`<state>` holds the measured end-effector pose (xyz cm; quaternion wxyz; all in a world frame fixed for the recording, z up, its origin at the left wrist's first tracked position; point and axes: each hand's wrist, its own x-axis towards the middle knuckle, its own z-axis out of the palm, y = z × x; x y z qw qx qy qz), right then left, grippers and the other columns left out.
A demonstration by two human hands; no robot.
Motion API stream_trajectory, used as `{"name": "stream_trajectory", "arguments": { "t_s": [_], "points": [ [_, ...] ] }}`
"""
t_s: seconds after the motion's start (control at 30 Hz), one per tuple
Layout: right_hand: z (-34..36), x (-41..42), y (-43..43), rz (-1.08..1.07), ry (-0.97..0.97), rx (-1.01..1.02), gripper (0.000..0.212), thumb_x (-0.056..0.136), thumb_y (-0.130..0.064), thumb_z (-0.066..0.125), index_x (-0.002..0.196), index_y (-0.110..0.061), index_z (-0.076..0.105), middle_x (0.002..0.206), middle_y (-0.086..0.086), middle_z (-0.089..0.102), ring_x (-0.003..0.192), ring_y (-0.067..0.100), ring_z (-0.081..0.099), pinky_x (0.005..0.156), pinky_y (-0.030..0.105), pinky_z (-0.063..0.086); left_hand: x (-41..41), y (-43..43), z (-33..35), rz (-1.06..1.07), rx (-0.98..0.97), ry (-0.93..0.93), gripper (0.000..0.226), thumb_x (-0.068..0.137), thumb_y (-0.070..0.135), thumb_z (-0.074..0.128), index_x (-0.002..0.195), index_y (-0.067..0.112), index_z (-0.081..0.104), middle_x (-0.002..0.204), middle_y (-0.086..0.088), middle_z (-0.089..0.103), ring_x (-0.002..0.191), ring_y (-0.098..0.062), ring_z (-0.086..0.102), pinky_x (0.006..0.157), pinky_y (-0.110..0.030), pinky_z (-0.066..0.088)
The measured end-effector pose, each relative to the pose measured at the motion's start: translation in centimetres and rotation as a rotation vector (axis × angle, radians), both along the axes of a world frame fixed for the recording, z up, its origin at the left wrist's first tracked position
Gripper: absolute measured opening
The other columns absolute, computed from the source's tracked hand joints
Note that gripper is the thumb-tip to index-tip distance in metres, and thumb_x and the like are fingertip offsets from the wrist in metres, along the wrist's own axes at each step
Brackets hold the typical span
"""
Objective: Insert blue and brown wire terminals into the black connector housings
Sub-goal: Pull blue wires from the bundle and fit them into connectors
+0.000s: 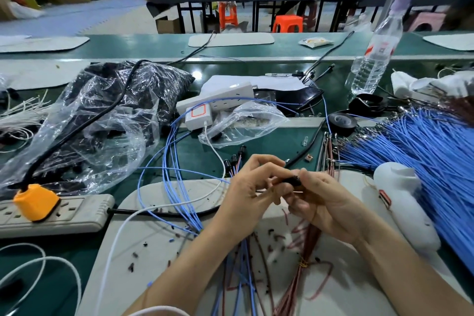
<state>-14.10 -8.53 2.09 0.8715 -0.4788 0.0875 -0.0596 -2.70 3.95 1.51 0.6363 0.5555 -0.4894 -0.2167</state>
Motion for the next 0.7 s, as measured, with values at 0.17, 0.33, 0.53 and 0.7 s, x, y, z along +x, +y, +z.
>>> {"name": "stream_trajectory", "arguments": {
  "t_s": [0.17, 0.33, 0.53, 0.7],
  "points": [
    [1.0, 0.2, -0.1, -0.064, -0.036, 0.023, 0.068, 0.048, -0.045, 0.092, 0.091, 0.003, 0.072, 0.069, 0.01, 0.064, 0.051, 0.009, 0.059, 0.052, 0.017, 0.053, -0.3, 0.0, 1.1, 0.006, 0.031, 0.073, 0.038, 0.088, 0.0, 0.06, 0.112, 0.028, 0.062, 0.099, 0.0, 0.06, 0.061, -0.011, 0.05, 0.06, -0.019, 0.044],
    [2.1, -0.8, -2.5, -0.344, -0.24, 0.341, 0.024, 0.066, -0.023, 0.081, 0.083, -0.008, 0.073, 0.064, 0.0, 0.057, 0.048, 0.003, 0.051, 0.047, 0.011, 0.047, 2.5, 2.8, 5.1, 0.039, 0.323, -0.214, 0.042, 0.089, 0.0, 0.06, 0.11, 0.036, 0.06, 0.081, 0.002, 0.07, 0.06, -0.015, 0.051, 0.055, -0.019, 0.045],
    [1.9, -0.3, -3.7, -0.631, -0.118, 0.237, 0.018, 0.076, -0.026, 0.064, 0.083, -0.009, 0.068, 0.061, 0.0, 0.06, 0.048, 0.004, 0.055, 0.045, 0.011, 0.047, 3.8, 8.2, 11.4, -0.215, 0.545, -0.162, 0.021, 0.088, 0.015, 0.06, 0.106, 0.015, 0.07, 0.087, -0.002, 0.074, 0.048, -0.011, 0.061, 0.06, -0.024, 0.056],
    [1.9, 4.2, -2.2, -0.572, 0.092, -0.076, 0.007, 0.091, -0.003, 0.059, 0.094, -0.006, 0.053, 0.061, 0.009, 0.068, 0.044, 0.01, 0.062, 0.044, 0.017, 0.05, 4.2, 10.4, 11.0, -0.437, 0.946, -0.177, 0.024, 0.09, 0.034, 0.062, 0.11, 0.021, 0.067, 0.102, -0.001, 0.073, 0.078, -0.018, 0.071, 0.075, -0.025, 0.055]
  ]
}}
